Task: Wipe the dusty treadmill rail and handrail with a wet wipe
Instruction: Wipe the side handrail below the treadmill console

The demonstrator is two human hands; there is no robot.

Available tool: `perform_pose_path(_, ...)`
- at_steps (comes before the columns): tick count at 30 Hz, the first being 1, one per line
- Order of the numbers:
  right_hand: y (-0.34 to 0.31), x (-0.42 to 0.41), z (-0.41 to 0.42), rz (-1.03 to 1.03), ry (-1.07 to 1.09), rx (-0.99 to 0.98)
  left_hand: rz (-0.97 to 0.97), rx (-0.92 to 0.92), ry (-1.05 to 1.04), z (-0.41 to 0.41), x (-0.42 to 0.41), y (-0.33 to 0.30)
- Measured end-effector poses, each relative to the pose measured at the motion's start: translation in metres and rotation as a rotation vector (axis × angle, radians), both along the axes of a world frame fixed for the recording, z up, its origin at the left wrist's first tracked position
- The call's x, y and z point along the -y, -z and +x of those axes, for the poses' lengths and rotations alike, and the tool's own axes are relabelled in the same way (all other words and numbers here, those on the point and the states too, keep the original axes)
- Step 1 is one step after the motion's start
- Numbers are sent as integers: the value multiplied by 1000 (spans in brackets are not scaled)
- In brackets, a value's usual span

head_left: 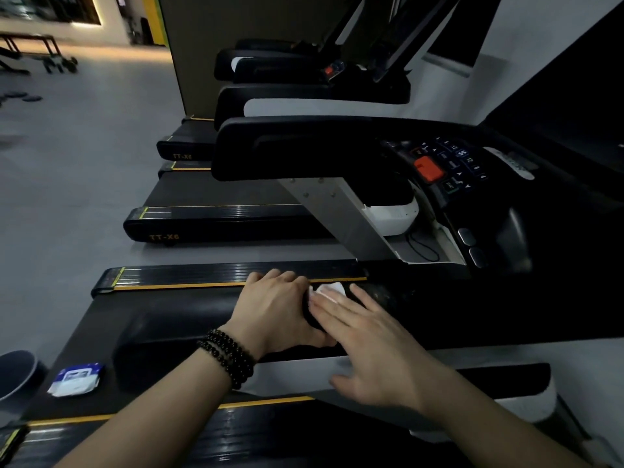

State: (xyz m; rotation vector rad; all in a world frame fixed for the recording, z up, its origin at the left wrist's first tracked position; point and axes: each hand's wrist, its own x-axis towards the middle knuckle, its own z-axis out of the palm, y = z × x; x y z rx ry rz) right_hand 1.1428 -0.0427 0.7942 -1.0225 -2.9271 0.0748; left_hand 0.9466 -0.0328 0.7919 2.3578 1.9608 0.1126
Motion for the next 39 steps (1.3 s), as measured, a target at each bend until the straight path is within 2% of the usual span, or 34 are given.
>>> perform_pose_path(3, -3, 2, 17, -10, 7, 19, -1, -21, -7, 2, -1, 0)
perform_pose_path(9, -2, -4, -6, 17, 32, -19, 4, -29, -12, 8, -2, -1)
perform_pose_path(14, -1, -2, 20, 25, -3, 0, 13, -26, -19, 8, -3, 1)
perform_pose_path(21, 4, 2, -2, 28, -15, -33, 17, -10, 0, 5, -3, 2)
perform_pose_path(24, 4, 6, 16, -14, -8, -143, -2, -9, 5, 7, -2, 0)
perform_pose_path(28, 2, 9, 40, 97, 135, -309, -48, 12, 15, 16, -3, -4)
perform_pose_path(34, 32, 25, 22, 112, 199, -141, -9, 8, 17, 21, -3, -1)
perform_pose_path(39, 29, 25, 43, 111, 140, -52, -3, 13, 12, 20, -2, 0)
